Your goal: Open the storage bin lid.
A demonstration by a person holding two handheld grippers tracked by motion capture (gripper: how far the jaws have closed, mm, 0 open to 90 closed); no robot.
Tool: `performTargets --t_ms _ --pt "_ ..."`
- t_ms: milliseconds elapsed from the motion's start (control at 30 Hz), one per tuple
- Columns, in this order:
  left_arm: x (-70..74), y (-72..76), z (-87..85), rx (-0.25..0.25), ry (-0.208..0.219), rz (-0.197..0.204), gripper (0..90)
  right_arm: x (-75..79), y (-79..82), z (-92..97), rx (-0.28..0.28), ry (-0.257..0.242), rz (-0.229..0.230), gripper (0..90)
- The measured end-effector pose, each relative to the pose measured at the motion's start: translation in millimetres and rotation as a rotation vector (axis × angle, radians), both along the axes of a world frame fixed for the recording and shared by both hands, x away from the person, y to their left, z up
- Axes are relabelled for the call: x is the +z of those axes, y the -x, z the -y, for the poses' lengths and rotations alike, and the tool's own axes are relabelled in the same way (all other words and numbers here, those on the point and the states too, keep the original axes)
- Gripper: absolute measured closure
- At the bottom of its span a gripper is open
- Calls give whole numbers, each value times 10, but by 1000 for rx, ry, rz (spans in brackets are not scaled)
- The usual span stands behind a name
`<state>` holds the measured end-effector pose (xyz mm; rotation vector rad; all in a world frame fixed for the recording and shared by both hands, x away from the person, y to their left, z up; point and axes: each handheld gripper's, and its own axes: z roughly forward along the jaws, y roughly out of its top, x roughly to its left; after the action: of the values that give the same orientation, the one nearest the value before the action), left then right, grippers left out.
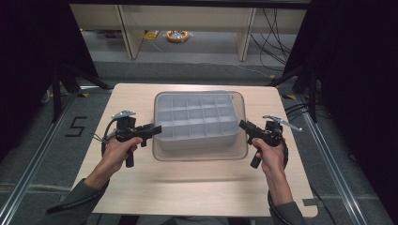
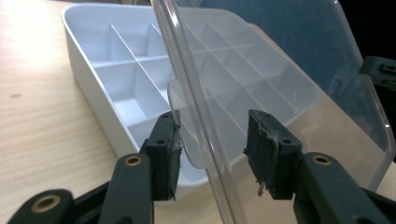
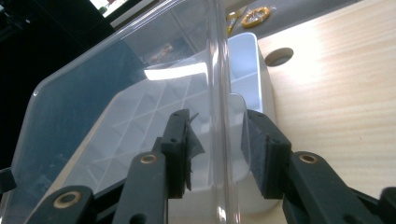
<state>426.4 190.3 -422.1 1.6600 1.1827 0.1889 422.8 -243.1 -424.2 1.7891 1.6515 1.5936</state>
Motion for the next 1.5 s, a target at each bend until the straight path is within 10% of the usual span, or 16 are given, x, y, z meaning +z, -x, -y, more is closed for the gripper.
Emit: performTargets --t_ms 1500 --pt "-374 706 -78 -58 -1 -69 543 -364 741 -15 43 -3 -49 624"
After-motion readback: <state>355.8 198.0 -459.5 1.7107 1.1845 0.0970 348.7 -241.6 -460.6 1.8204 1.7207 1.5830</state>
